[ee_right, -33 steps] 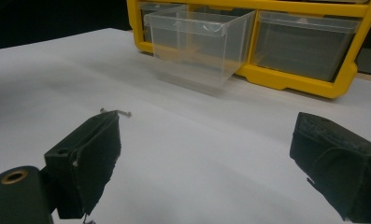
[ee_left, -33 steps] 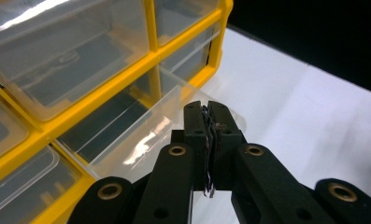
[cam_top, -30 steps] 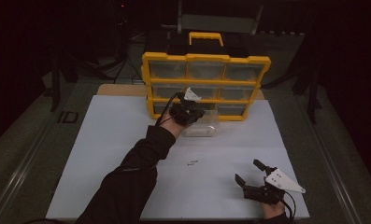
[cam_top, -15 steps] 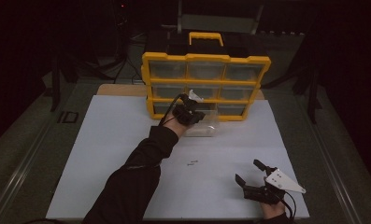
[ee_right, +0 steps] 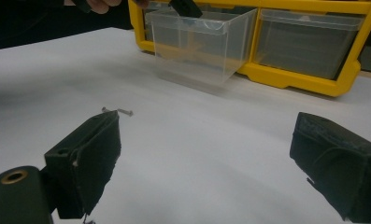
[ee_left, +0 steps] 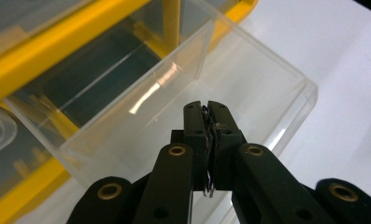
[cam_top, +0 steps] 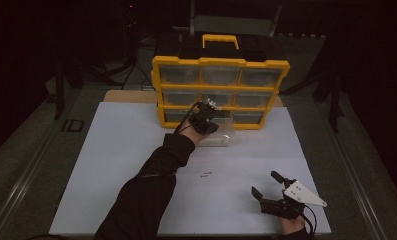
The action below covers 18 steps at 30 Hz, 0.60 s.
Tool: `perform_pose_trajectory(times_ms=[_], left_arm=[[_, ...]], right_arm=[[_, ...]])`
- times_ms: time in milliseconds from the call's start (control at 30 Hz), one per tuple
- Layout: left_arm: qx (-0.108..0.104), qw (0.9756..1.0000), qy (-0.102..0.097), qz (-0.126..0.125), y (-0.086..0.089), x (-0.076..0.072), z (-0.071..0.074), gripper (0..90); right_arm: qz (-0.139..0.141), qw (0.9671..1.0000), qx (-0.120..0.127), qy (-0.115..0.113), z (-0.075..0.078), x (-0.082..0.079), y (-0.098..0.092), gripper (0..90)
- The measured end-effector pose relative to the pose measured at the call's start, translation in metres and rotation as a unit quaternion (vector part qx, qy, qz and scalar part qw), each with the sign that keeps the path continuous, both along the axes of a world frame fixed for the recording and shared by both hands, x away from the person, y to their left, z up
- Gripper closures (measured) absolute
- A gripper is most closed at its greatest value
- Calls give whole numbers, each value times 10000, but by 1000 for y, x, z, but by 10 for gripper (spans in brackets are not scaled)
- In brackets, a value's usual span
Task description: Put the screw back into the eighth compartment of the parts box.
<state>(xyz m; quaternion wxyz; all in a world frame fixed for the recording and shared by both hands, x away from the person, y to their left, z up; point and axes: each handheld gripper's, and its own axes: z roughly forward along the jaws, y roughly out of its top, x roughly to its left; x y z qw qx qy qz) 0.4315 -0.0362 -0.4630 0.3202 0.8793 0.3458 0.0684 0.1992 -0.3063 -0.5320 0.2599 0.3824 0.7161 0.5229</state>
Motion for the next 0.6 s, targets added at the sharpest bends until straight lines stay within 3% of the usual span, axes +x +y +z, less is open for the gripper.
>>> perform_pose_trajectory(times_ms=[167,300,433,467,533,600], left_arm=[[2,9999,111,-31,-1,3,-2,835],[-218,9997,144,-24,1,3,7,644],[-300,9995,-17,-30,5,0,17,461],[-315,9995,-69,-34,6,-1,20,457],[-346,9993,-106,-39,8,-3,24,345],[-363,9993,-117,-57,11,-6,27,290]], right_arm=[[2,10000,7,20,0,0,0,88],[1,10000,8,21,0,0,0,88],[2,10000,0,18,-1,1,0,88],[2,10000,-3,16,-1,0,0,88],[0,10000,-10,16,0,0,0,88],[2,10000,-16,8,0,0,0,88]])
